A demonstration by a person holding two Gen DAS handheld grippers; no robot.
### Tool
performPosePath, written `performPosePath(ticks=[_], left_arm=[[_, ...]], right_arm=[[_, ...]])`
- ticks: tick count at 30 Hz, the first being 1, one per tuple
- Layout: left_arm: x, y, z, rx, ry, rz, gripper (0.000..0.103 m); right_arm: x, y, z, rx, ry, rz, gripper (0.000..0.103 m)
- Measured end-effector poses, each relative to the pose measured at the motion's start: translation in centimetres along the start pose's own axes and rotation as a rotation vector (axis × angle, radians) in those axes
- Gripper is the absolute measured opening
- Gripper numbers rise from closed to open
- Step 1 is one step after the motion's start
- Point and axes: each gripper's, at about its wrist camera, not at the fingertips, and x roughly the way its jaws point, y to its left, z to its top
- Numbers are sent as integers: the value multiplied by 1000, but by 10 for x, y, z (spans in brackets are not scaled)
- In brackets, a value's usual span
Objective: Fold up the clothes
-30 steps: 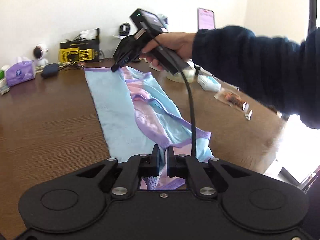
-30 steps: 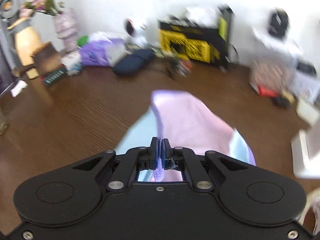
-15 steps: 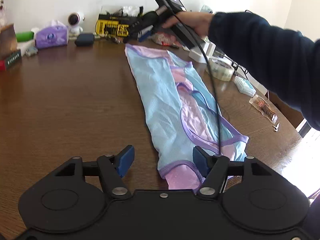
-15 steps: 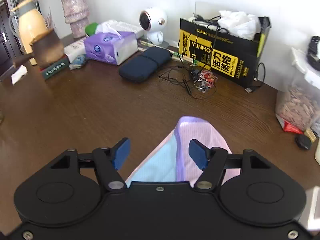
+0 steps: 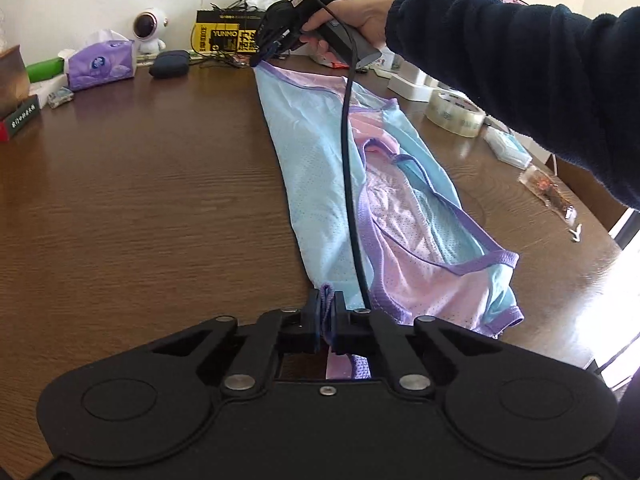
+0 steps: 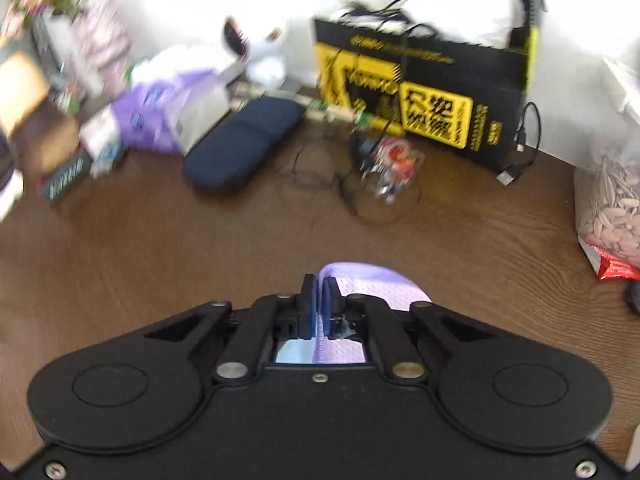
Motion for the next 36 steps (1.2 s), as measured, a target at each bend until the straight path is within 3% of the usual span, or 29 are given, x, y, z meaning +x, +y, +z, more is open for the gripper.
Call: performPosePath(ticks=[3,5,7,8,9,11,14,18,21,23,28,33,36], left_arm=[[1,-3,6,14,-50,57,6],[-6,-5,8,29,-92,81,13],[-17,-7,11,68,-130,79,43],[-23,-8,9,80,-165,81,66],[-30,-9,8,92,-200,84,77],[-46,-9,2,134,-263,61,79],[-56,-9,-3,154,-263,40,80],[-62,-22,5,177,-288,-5,81],[-53,-52,20,216,-318,-120,89],[-37,-72,25,255,-285,-175,89],[9,-107,31,280,-143,-198,89],[11,-65,37,75,-120,-351,89],[10,-41,40,-38,-132,-316,89]], right_arm=[[8,-6,1,55,-18,-30,7],[-3,-3,0,46,-2,-28,27],[-15,0,-1,35,15,-24,57],[-25,1,-2,22,5,-20,65],[-40,2,-5,1,-15,-27,71],[-81,8,-15,-59,-49,-50,72],[-139,18,-36,-119,-68,-50,73],[-229,31,-85,-211,-91,-11,84],[-279,31,-119,-259,-61,11,84],[-297,24,-137,-270,-33,25,84],[-297,-8,-165,-208,40,-24,84],[-264,-23,-181,-251,75,-59,84],[-245,-28,-190,-264,95,-84,84]])
